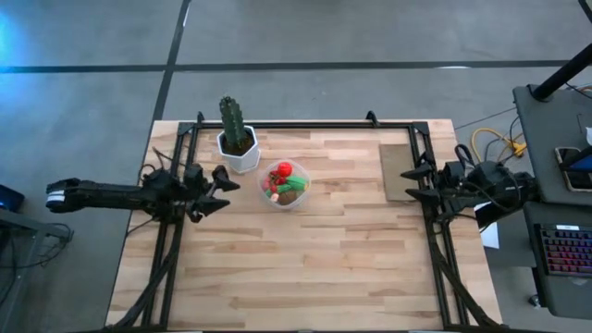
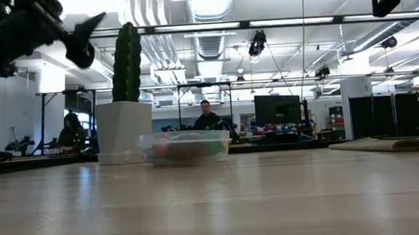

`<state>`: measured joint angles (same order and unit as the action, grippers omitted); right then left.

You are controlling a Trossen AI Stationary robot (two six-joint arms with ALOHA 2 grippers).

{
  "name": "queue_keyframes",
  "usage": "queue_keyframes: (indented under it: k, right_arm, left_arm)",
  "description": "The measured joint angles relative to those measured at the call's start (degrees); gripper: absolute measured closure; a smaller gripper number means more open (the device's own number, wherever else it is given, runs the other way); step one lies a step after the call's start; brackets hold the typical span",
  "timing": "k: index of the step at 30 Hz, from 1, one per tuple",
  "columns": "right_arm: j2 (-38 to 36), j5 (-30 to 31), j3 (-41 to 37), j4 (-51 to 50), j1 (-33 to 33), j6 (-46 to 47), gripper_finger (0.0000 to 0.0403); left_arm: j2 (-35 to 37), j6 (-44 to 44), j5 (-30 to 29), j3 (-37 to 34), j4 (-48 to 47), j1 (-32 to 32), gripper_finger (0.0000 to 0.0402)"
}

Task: Pick and placing Produce into tupperware
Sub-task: Return to Home Position

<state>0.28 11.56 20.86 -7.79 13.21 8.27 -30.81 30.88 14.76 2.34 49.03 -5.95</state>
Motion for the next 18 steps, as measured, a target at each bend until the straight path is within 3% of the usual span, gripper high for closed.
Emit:
queue_keyframes:
  k: [6, 15, 18]
  right_arm:
    - [-0.17, 0.01, -1.96, 1.72, 0.0, -0.79, 0.0179]
    - [-0.25, 0.01, -6.35, 7.05, 0.0, -3.4, 0.0179]
    - [-0.27, 0.0, -8.58, 9.82, 0.0, -3.16, 0.0179]
  left_arm:
    - [10.03, -3.26, 2.5, 2.89, 0.32, -1.15, 0.0118]
    - [24.73, -4.89, 15.07, 2.92, 2.99, -1.56, 0.0118]
    - [29.43, -4.86, 16.57, 2.6, -2.63, -1.58, 0.0118]
